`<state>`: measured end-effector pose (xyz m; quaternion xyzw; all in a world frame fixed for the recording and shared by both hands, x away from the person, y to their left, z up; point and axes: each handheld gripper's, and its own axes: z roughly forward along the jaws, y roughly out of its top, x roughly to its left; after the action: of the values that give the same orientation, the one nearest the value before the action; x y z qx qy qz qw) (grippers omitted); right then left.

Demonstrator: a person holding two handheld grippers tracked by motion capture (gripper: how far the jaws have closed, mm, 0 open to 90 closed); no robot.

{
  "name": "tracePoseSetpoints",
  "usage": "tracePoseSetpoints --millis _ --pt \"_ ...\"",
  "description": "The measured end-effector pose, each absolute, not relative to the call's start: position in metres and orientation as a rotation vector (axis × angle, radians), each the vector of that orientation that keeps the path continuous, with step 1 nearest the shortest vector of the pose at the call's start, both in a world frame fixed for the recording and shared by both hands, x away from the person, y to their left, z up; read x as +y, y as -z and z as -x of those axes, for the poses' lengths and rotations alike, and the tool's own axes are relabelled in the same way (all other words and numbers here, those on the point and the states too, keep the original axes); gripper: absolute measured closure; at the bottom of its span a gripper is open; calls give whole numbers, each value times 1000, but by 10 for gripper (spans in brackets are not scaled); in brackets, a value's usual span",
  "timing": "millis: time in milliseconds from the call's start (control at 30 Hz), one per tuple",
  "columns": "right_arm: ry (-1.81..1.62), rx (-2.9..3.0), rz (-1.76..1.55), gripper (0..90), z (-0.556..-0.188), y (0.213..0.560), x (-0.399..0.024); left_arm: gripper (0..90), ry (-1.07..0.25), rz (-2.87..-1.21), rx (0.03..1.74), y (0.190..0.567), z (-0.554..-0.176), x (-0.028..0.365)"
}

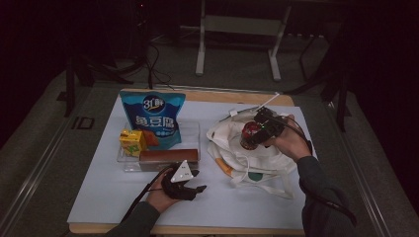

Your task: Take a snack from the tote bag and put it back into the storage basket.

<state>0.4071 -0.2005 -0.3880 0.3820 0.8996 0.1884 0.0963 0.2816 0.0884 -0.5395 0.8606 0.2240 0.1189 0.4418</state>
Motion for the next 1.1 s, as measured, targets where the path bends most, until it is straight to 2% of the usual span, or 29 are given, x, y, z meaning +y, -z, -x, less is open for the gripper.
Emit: tracePoseSetpoints --millis 1100 --pt "-656 2716 -1033 261 -403 372 -153 398 -293 -2138 555 539 -282 89"
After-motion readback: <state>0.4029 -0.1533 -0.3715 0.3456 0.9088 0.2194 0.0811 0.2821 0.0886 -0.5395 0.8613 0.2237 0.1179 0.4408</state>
